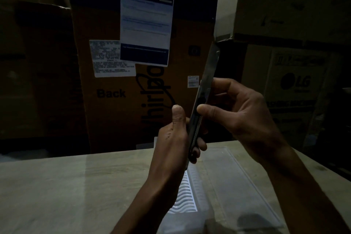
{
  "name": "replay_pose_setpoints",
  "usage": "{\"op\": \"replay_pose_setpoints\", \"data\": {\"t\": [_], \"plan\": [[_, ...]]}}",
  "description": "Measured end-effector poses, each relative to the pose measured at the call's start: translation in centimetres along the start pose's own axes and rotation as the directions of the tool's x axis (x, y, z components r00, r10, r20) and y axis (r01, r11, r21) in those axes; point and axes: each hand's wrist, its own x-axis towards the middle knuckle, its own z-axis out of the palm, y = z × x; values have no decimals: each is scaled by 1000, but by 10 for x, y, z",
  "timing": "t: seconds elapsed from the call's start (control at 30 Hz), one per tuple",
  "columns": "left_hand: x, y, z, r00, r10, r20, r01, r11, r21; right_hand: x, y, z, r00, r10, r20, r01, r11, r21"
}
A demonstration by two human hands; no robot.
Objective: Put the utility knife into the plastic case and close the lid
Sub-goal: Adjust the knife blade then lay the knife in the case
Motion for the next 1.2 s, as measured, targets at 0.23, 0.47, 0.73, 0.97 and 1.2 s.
{"op": "replay_pose_setpoints", "data": {"t": [0.23,0.47,0.73,0.97,1.2], "plan": [[-2,-1,7,1000,1,2,-1,1000,-25,-1,-2,-9,999,19,-48,-17,998,56],[-4,-3,10,1000,7,25,-7,1000,-17,0,-5,-12,997,11,-78,-9,1000,19],[-5,-4,12,998,-3,56,3,1000,8,-1,-5,-18,998,11,-67,-11,1000,1],[-5,-3,12,999,-3,48,3,1000,5,-1,-5,-18,999,21,-46,-19,999,37],[-4,-3,12,998,-13,53,13,1000,-1,-1,-6,-17,999,16,-37,-15,999,51]]}}
